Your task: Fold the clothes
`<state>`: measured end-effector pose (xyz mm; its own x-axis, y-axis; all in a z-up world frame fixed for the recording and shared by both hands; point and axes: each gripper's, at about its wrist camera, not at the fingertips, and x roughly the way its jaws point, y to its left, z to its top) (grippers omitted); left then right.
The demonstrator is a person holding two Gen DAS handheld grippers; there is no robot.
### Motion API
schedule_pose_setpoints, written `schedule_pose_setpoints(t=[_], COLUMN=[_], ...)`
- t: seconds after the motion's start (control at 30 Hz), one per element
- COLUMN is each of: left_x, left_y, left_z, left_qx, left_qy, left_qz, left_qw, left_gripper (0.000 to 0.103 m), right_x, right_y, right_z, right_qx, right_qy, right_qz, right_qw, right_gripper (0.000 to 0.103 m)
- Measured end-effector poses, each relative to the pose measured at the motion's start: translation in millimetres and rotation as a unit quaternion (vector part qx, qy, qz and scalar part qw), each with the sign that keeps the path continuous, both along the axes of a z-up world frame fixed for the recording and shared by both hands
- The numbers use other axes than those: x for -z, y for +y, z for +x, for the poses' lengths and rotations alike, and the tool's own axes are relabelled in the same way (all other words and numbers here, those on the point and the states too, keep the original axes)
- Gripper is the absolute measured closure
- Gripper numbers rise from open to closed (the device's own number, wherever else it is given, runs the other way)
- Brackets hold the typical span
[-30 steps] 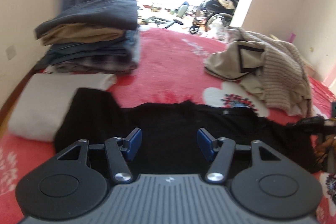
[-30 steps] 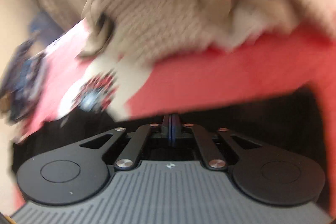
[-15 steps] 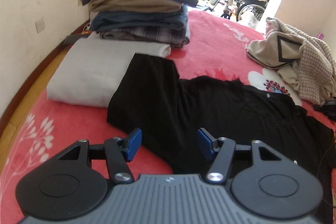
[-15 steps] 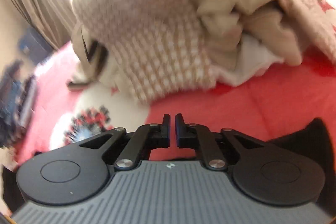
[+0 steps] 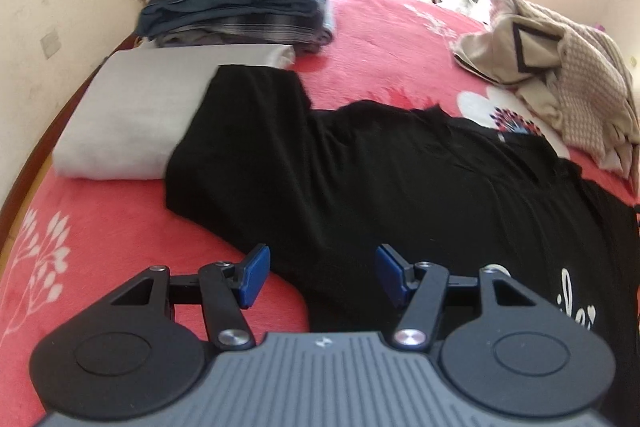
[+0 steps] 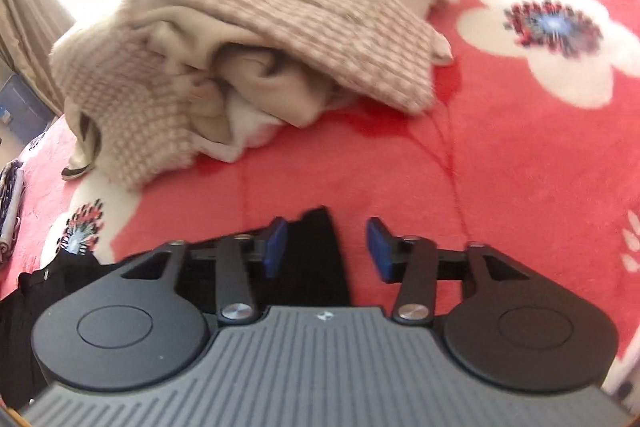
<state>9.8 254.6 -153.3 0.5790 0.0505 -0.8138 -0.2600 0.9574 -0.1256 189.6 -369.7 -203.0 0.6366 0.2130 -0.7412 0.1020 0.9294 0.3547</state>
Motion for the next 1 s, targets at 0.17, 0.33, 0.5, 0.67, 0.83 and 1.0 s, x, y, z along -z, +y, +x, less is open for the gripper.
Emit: schedule_pose_setpoints(t=[0.17,0.33,0.5,0.67,0.83,1.0], left_x=[-1.0,0.1,2.7,5.0,7.0,9.8], left_y=[-14.1,-18.1,-13.0,-7.7,-6.8,-8.0], left_z=[2.0,1.5,0.1,-1.9,-1.2,-2.2], left_qx=[0.009,0.007,-0.008,-0.014,-0.014,-0.012], left_qy=[-0.005,-0.001,0.004,0.008,0.010,0.008], left_qz=[-0.005,-0.007,-0.016,-0.021,-0.022,-0.030], left_qw=[0.9999,1.0000,0.9998,0.9996,0.9996,0.9994], left_gripper=[0.043,0.043,0.043,0.043,0.043,0.043], right_x=[10.3,7.3,-10.3,-13.6,-0.7,7.5], right_y=[-5.3,3.2,14.5,-4.0,-5.2,-3.1], right_z=[8.3,11.9,-1.8,-5.5,2.2,8.7], right_qx=[-0.022,-0.044,-0.041,0.008,0.026,0.033], right_qy=[0.001,0.006,-0.049,-0.063,-0.050,-0.034], right_qz=[0.044,0.036,-0.023,-0.022,-0.024,-0.026], right_qw=[0.999,0.998,0.998,0.998,0.998,0.999], right_gripper=[0.056,0.095,0.101,0.101,0.101,0.098])
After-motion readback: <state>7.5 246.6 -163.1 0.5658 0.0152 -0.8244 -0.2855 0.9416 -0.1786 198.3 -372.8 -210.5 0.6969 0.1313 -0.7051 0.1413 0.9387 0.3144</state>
